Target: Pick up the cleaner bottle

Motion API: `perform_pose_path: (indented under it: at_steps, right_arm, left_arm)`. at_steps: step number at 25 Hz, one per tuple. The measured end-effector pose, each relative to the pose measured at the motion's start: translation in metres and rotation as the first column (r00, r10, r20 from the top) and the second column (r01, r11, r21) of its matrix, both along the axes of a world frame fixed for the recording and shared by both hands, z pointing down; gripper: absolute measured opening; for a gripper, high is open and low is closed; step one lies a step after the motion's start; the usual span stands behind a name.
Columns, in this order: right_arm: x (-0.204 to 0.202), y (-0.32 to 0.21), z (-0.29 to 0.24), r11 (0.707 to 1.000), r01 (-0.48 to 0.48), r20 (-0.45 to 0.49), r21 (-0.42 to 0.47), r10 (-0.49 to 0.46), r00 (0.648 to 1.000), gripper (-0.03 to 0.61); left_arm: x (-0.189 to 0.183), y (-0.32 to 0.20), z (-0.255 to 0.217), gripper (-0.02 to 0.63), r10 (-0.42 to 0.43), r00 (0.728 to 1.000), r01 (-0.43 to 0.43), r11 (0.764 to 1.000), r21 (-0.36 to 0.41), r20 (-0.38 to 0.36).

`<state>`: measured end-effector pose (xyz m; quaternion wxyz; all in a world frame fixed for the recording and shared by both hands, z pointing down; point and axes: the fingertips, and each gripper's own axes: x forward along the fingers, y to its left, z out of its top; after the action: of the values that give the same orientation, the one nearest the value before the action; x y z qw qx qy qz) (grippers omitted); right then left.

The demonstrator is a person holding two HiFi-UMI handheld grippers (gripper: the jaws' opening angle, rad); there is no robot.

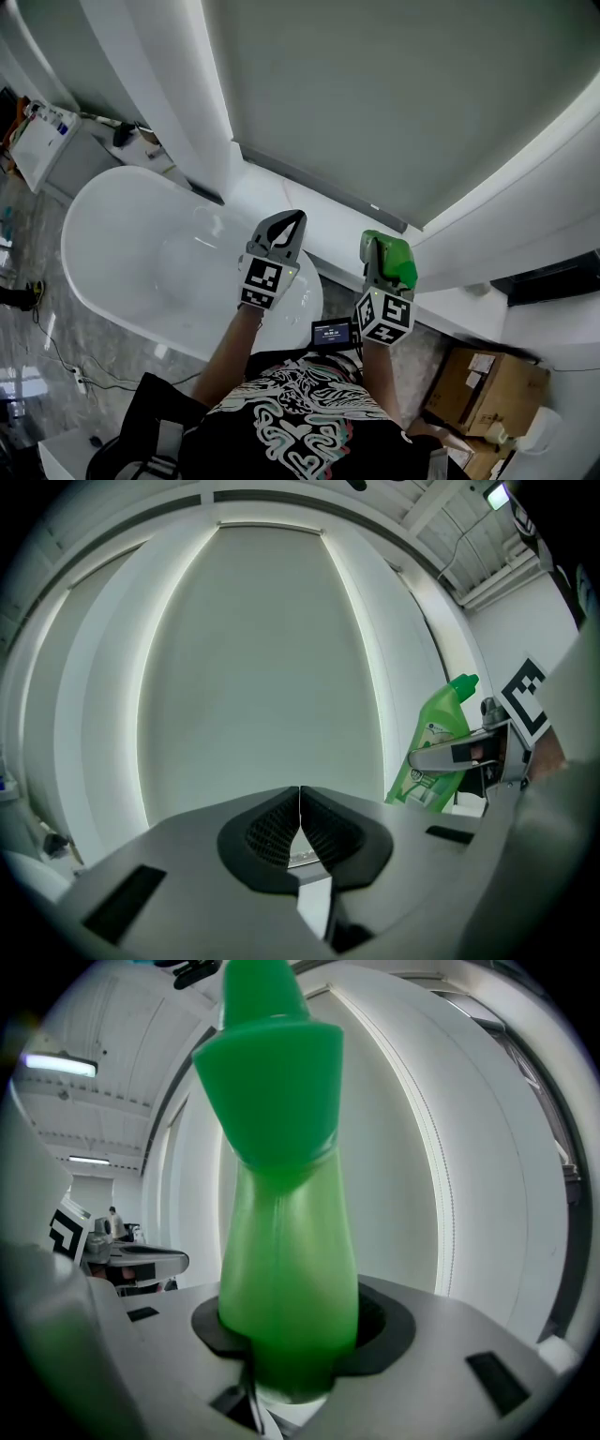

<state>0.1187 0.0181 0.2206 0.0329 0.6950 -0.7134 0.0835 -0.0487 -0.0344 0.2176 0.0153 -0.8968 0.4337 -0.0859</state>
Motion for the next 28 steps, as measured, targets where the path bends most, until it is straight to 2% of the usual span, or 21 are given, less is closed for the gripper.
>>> perform_pose_path:
  at_steps: [9,28]
  right_arm:
    - [0.005,0.01,-0.023,0.998,-0.002,-0.016,0.056,0.003,1.0,0.209]
    - [0.014,0.023,-0.034,0.995,-0.054,-0.02,0.08,0.056,0.998,0.21]
  left_arm:
    - [-0.008,0.006,-0.013,0.017,-0.017,1.0,0.017,1.0,0.02,0.002]
    - [-0.016,0.01,-0.015,0.017,0.002,1.0,-0.003,1.0,0.031,0.014]
